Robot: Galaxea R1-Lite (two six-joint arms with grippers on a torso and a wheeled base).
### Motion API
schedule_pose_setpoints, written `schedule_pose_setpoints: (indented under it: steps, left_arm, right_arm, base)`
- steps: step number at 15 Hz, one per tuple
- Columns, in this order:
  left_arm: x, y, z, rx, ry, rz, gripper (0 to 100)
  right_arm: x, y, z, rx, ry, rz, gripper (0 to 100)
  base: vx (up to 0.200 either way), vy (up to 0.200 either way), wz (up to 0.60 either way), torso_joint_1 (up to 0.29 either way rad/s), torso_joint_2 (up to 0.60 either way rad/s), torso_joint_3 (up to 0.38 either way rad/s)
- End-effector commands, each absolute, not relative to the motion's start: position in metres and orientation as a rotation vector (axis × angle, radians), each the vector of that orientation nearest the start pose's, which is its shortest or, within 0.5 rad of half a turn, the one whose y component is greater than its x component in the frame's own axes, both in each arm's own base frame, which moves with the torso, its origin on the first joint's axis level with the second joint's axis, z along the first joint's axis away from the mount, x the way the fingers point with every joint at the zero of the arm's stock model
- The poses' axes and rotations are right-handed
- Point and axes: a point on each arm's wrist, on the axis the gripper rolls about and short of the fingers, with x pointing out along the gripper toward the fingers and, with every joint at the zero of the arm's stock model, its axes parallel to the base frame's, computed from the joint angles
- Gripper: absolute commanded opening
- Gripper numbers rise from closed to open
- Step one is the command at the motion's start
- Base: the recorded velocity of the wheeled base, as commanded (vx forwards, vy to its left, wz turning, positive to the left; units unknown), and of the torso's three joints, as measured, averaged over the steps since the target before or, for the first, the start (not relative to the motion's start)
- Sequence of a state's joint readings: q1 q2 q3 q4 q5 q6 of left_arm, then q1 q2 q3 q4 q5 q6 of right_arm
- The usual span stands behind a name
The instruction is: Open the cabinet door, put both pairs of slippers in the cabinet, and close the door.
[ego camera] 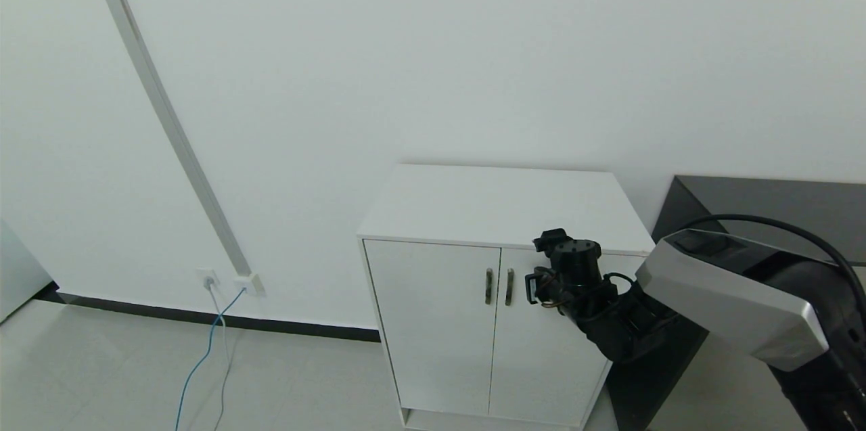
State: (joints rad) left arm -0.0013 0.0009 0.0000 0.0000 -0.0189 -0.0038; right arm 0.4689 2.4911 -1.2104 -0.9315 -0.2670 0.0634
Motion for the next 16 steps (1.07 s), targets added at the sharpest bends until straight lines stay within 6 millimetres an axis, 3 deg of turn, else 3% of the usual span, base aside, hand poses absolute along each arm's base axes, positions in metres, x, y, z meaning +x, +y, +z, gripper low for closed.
schedule_pose_setpoints:
  steps: [1, 7, 11, 16]
  left_arm:
    - [-0.023, 0.0, 0.076, -0.005, 0.002, -0.02, 0]
    - [-0.023, 0.0, 0.075, -0.005, 0.0, -0.021, 0]
    - [-0.023, 0.0, 0.076, -0.003, 0.002, -0.021, 0]
    - [-0.023, 0.0, 0.076, -0.005, 0.002, -0.02, 0]
  right_arm:
    - [0.4, 0.202, 0.009, -0.066, 0.337, 0.202, 0]
    - [0.348, 0.198, 0.034, -0.06, 0.339, 0.248, 0]
    - [0.3, 0.169, 0.047, -0.053, 0.326, 0.247, 0]
    - [0.256, 0.124, 0.078, -0.036, 0.304, 0.184, 0]
  base:
    - [0.0, 0.0, 0.0, 0.0, 0.0, 0.0]
    - [0.0, 0.0, 0.0, 0.0, 0.0, 0.0]
    - [0.0, 0.0, 0.0, 0.0, 0.0, 0.0]
    - [0.0, 0.0, 0.0, 0.0, 0.0, 0.0]
